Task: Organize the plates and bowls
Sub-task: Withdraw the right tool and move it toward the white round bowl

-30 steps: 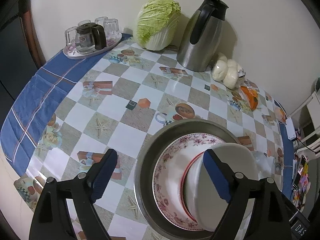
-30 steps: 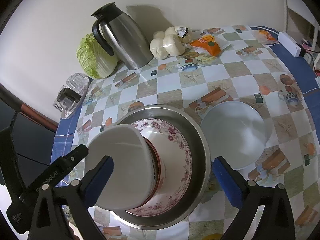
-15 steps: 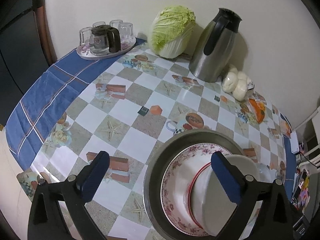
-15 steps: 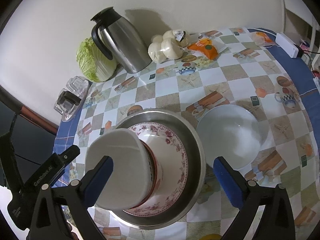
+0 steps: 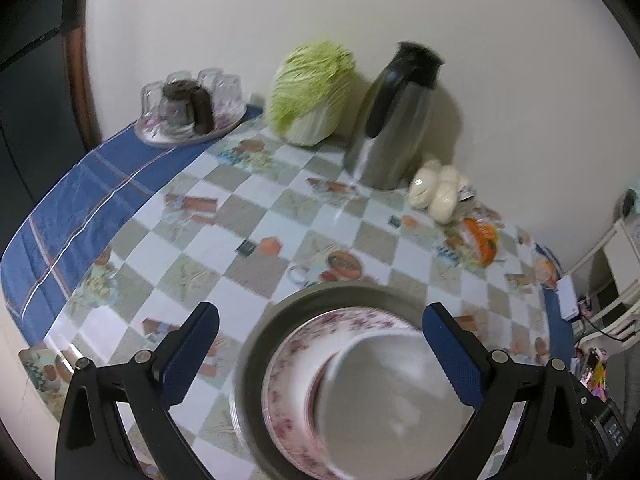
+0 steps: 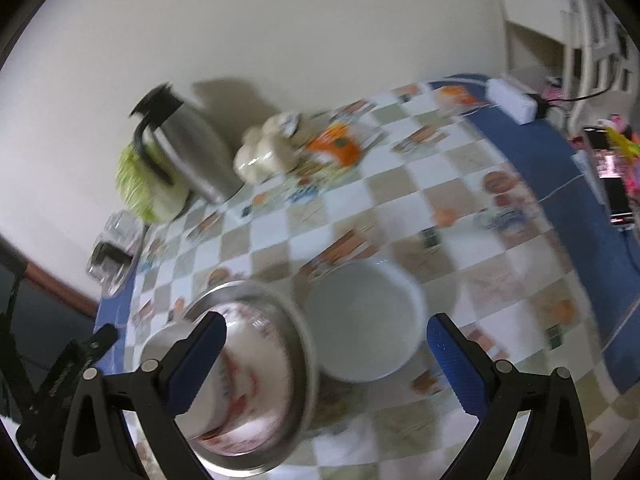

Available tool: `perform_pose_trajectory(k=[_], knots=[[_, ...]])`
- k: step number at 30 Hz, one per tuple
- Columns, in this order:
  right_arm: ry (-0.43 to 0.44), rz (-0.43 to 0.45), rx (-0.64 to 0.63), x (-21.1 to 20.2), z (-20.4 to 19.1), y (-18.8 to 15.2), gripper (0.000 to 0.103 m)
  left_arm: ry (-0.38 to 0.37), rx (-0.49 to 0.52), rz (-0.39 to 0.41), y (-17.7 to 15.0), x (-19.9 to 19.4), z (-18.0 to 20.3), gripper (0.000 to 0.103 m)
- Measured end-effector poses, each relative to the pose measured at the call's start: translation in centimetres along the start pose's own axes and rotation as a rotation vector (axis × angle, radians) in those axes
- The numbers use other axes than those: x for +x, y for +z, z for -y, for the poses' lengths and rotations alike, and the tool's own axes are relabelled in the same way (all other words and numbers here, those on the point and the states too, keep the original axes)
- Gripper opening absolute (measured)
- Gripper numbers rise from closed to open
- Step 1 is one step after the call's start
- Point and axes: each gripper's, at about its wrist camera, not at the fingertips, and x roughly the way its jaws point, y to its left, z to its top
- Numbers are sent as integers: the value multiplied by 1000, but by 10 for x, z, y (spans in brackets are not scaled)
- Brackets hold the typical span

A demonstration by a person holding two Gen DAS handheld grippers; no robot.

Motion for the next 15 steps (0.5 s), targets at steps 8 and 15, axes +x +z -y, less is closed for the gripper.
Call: perform_pose_trajectory(k=[8, 15], knots=[[-80, 55, 66, -9, 55, 15, 102, -76, 85, 45, -4, -8, 43, 102], [-107, 67, 79, -10, 83, 19, 102, -114, 273, 29, -21, -8, 102, 102]])
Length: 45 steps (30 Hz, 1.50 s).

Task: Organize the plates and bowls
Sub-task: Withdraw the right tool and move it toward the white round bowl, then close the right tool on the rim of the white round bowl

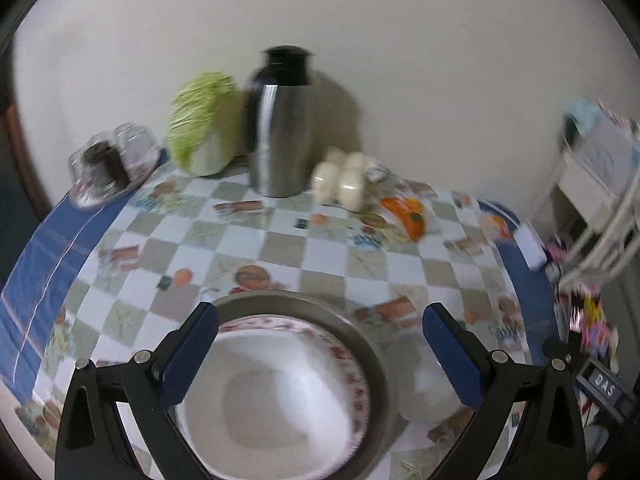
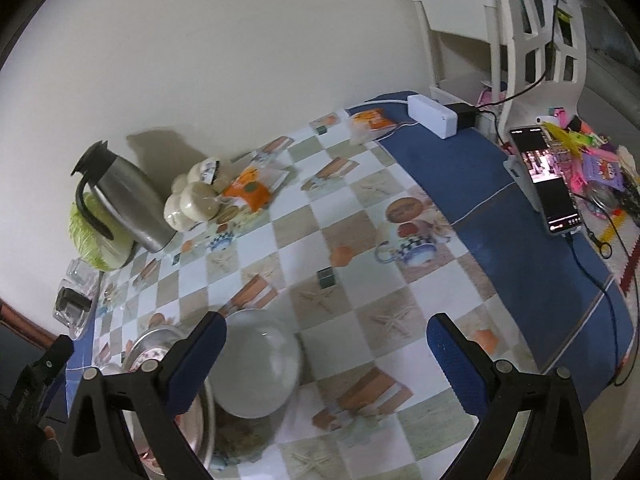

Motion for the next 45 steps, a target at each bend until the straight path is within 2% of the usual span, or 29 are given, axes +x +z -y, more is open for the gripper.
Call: perform_pose_trajectory(k=[3, 10, 15, 18, 22, 25, 26, 27, 28, 33, 35, 39, 43, 45], knots=[[-6, -7, 7, 4, 10, 2, 102, -59, 34, -27, -3, 7, 25, 102], [-5, -50, 26, 24, 22, -1, 102, -56, 169, -76, -15, 31, 71, 101], [2, -90, 38, 43, 27, -5, 102, -57, 222, -108, -22, 52, 90, 100], [-22, -102, 29, 50, 27, -8, 96, -54, 230, -132, -23, 62, 93, 94], [10, -135, 24, 62, 26, -12, 92, -45, 225, -145, -21, 71, 91, 93], [16, -153, 9, 69, 20, -16, 85, -28, 234, -147, -21, 77, 91, 90], [16, -160, 2, 71, 18, -17, 83, -25, 236, -148, -20, 78, 91, 86], [22, -166, -1, 73, 16, -18, 82, -26, 239, -155, -20, 81, 91, 77], [38, -177, -3, 76, 13, -19, 81, -27, 239, -165, -20, 84, 90, 75], [49, -205, -29, 86, 2, -23, 65, -29, 234, -187, -22, 96, 87, 73], [51, -219, -38, 91, -2, -24, 53, -33, 239, -193, -23, 99, 88, 72], [68, -228, -48, 94, -9, -26, 48, -39, 227, -207, -25, 105, 86, 72], [58, -238, -86, 98, -17, -28, 35, -51, 217, -210, -25, 106, 84, 70], [60, -252, -93, 102, -20, -31, 32, -57, 210, -210, -24, 105, 84, 70]])
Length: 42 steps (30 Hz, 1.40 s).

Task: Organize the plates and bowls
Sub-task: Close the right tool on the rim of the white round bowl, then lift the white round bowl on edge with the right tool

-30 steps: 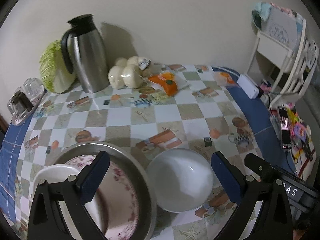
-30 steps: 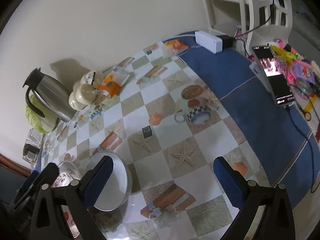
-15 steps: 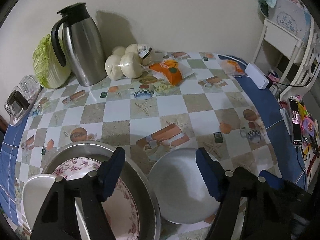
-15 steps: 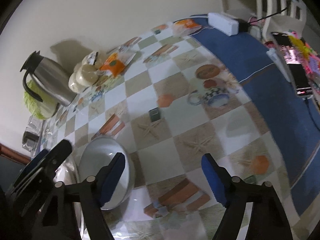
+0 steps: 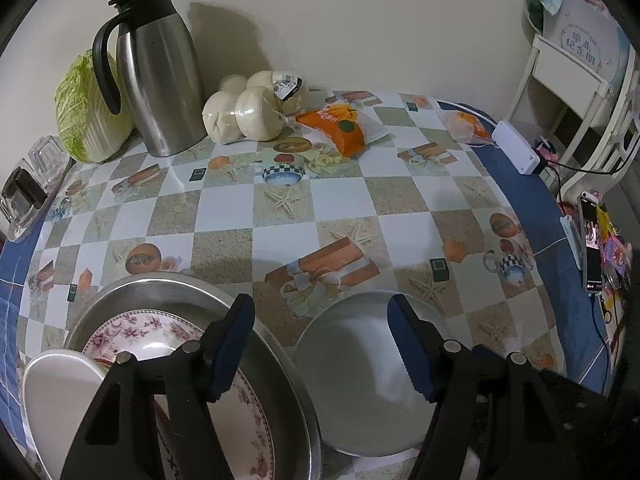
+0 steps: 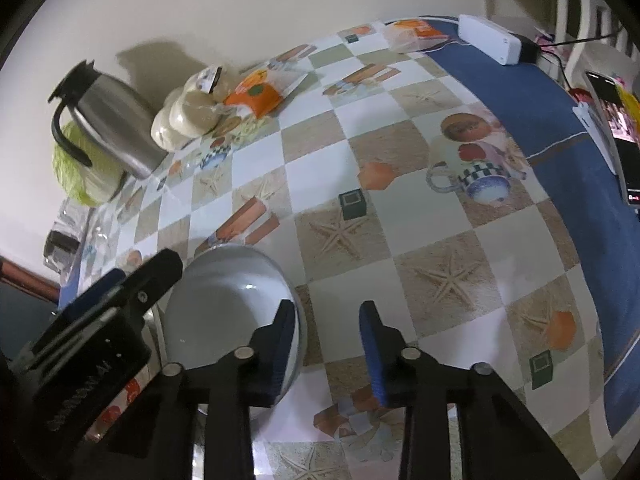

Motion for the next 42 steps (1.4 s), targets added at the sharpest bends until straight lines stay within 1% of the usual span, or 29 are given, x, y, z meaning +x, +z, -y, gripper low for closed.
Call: perform_pose_trajectory(k=[5, 7, 12, 19, 20, 22, 24, 28, 30, 33, 34, 36, 42], knots=[[6, -37, -25, 17, -7, -4, 15, -5, 3, -5, -1, 1, 1, 70], [11, -35, -26, 17, -8, -5, 12, -10, 2, -11, -1, 3, 1, 70], [-7, -17, -5, 14, -2, -2, 12, -22, 8, -23, -3, 5, 5, 70], [-49, 4, 45, 7, 19, 3, 12, -52, 24, -50, -7, 13, 14, 70], [-46, 5, 55, 7, 23, 4, 12, -58, 28, -56, -8, 14, 16, 69], [-34, 3, 74, 6, 29, 5, 12, -72, 40, -68, -10, 18, 20, 56], [-18, -2, 91, 7, 32, 4, 12, -83, 47, -82, -12, 22, 22, 52], [-5, -11, 107, 9, 34, 3, 12, -81, 62, -119, -18, 35, 26, 35], [-5, -12, 106, 10, 32, 3, 12, -79, 72, -130, -20, 39, 27, 31], [-6, -15, 104, 11, 31, 3, 12, -79, 84, -148, -25, 46, 30, 30], [-4, -16, 104, 12, 31, 3, 12, -77, 91, -145, -26, 48, 31, 28], [11, -22, 117, 13, 33, 3, 12, -64, 108, -139, -27, 48, 34, 28], [17, -31, 125, 14, 33, 2, 12, -78, 114, -128, -26, 48, 34, 28]])
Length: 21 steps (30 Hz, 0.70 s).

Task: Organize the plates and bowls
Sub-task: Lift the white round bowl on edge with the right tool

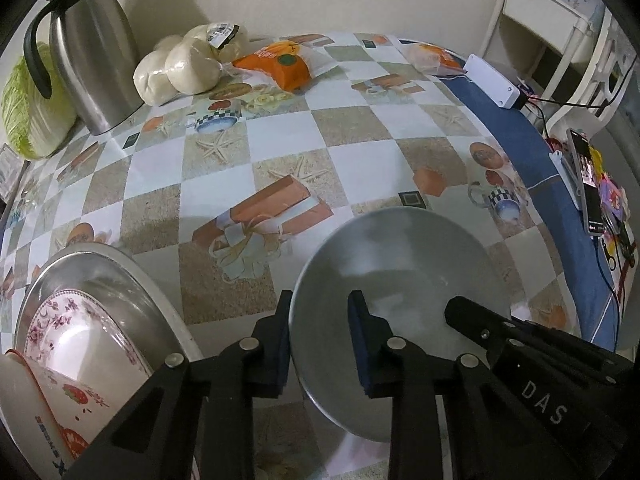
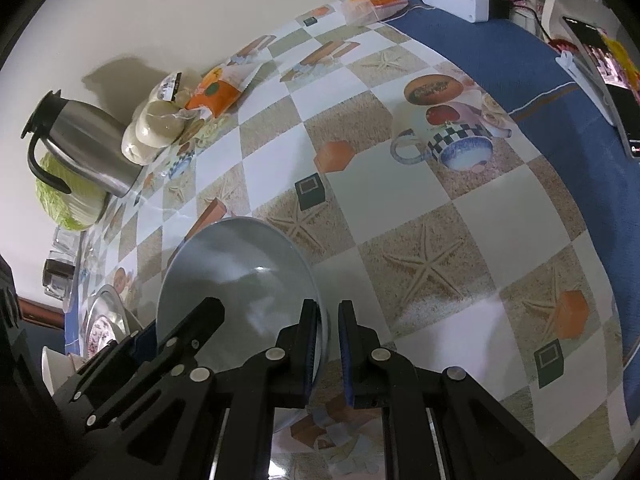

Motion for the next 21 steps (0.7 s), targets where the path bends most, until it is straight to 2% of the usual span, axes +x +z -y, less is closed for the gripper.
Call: perform_pose_trajectory(k=[2, 11, 21], knots=[[27, -13, 11, 1, 1, 0, 12, -18, -8, 2, 0, -1, -1, 28], [16, -5, -11, -6, -5, 0, 13, -50, -38, 9, 3, -9, -4, 28], [87, 57, -26, -49, -25, 4, 13, -81, -53, 123, 14, -71, -14, 29]])
